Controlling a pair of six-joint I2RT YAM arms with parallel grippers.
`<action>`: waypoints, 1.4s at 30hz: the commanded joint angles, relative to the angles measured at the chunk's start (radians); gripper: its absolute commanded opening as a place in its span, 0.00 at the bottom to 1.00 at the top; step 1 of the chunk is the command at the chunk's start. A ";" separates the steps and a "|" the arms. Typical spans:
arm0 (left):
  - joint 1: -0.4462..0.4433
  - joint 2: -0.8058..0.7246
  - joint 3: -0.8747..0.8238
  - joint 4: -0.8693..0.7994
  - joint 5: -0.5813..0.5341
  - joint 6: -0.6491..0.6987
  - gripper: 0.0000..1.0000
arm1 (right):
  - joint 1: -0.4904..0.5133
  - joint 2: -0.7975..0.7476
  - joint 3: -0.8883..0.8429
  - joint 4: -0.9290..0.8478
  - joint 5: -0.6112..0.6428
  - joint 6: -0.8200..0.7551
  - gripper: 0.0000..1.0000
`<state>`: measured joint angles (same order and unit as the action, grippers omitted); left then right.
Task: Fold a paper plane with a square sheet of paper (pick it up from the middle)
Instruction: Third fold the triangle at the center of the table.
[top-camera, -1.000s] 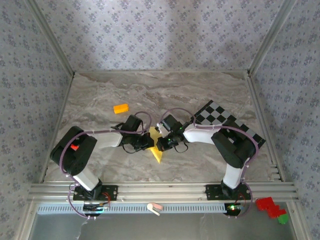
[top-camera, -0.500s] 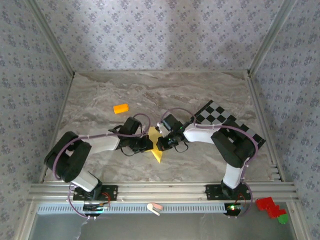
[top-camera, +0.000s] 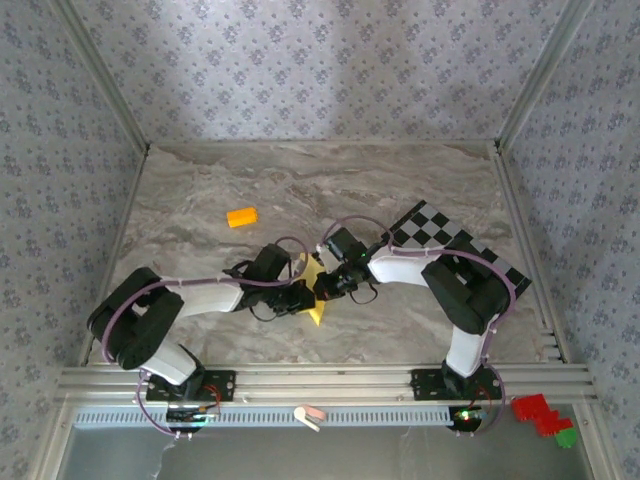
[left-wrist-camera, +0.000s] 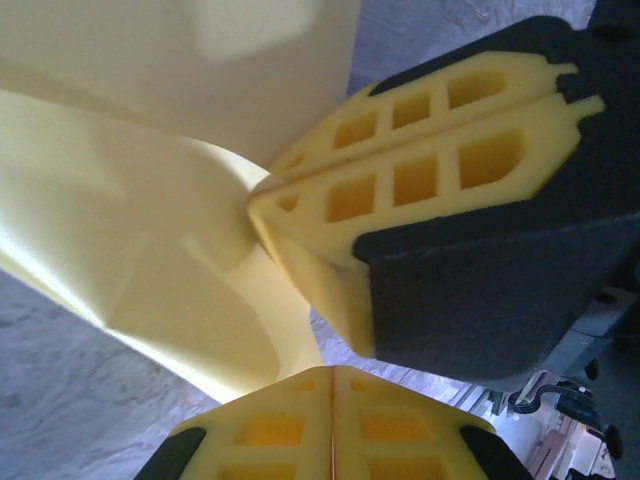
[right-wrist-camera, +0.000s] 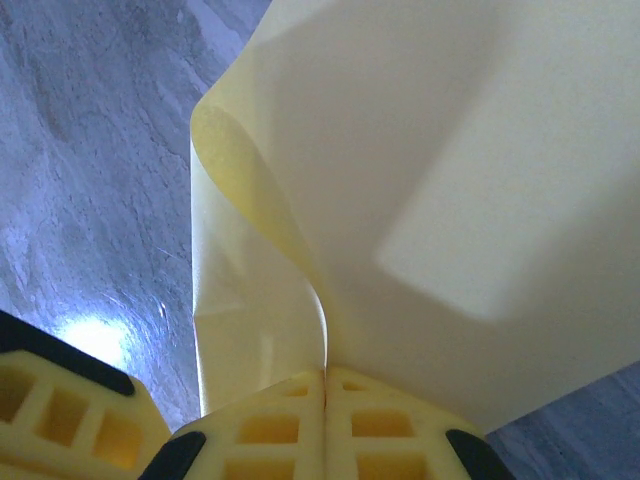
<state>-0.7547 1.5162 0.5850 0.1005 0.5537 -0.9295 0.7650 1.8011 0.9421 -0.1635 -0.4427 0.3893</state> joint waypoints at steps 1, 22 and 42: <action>-0.011 0.027 0.003 0.052 0.015 -0.021 0.08 | -0.012 0.053 -0.046 -0.059 0.081 0.013 0.01; -0.053 -0.021 -0.025 -0.003 -0.026 0.019 0.11 | -0.009 0.053 -0.057 -0.056 0.082 0.015 0.01; -0.101 0.033 -0.013 0.000 -0.026 0.033 0.12 | -0.002 0.057 -0.062 -0.052 0.087 0.019 0.01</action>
<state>-0.8394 1.5810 0.5629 0.1448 0.5339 -0.9249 0.7609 1.8008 0.9276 -0.1371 -0.4541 0.4026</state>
